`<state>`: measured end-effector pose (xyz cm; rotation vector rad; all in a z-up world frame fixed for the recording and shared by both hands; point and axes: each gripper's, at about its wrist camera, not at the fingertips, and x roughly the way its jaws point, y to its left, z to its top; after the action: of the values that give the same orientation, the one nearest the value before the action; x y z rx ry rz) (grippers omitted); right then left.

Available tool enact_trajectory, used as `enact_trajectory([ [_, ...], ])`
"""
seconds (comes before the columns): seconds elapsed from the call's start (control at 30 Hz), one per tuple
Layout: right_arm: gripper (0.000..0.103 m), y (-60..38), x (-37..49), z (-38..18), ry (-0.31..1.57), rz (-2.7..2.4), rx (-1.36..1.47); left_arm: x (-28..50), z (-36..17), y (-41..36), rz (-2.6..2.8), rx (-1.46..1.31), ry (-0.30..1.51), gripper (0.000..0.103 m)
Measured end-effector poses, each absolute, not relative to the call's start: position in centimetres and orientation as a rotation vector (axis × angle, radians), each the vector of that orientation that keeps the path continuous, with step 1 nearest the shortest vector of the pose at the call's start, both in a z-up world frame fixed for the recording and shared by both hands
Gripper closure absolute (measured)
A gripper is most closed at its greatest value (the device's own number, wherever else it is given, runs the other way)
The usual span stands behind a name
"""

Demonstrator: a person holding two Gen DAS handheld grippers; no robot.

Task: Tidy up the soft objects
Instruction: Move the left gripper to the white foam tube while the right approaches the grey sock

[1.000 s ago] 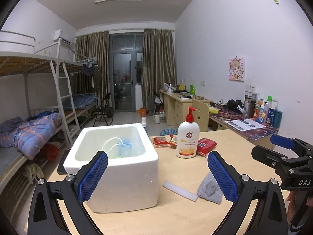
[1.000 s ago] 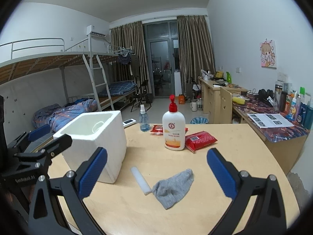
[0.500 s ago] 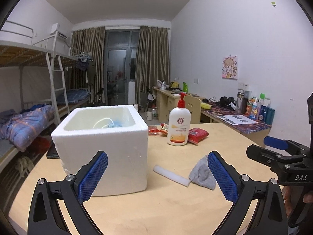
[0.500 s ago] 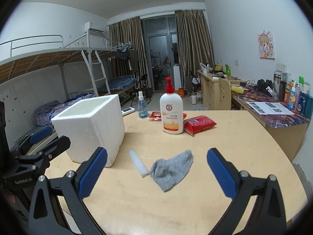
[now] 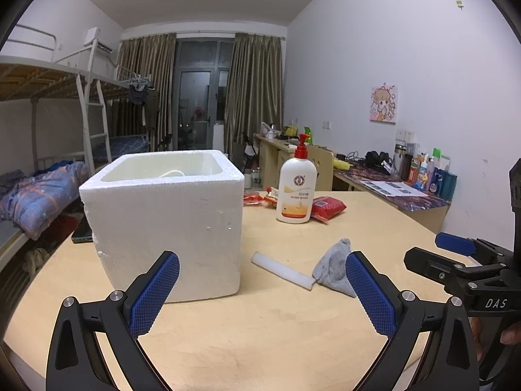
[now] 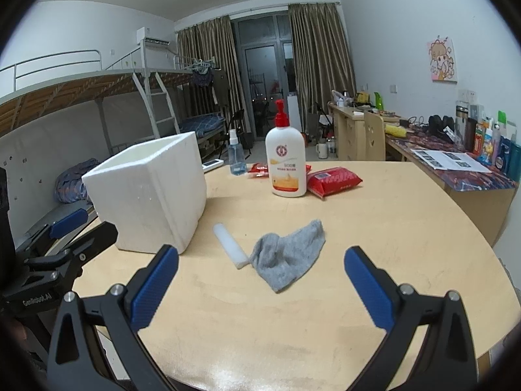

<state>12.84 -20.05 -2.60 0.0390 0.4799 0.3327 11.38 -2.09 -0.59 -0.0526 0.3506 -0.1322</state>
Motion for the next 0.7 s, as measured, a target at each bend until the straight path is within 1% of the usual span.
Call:
enact_trajectory([
  [0.5,0.000,-21.4,13.3,-2.9,0.503,0.291,0.061,12.8,-1.2,-3.9,-0.230,-0.032,0.403,0.001],
  [0.7,0.000,-22.6,13.8,-3.2,0.516,0.269,0.086,14.2,-1.6,-4.8,-0.294,-0.057,0.458,0.001],
])
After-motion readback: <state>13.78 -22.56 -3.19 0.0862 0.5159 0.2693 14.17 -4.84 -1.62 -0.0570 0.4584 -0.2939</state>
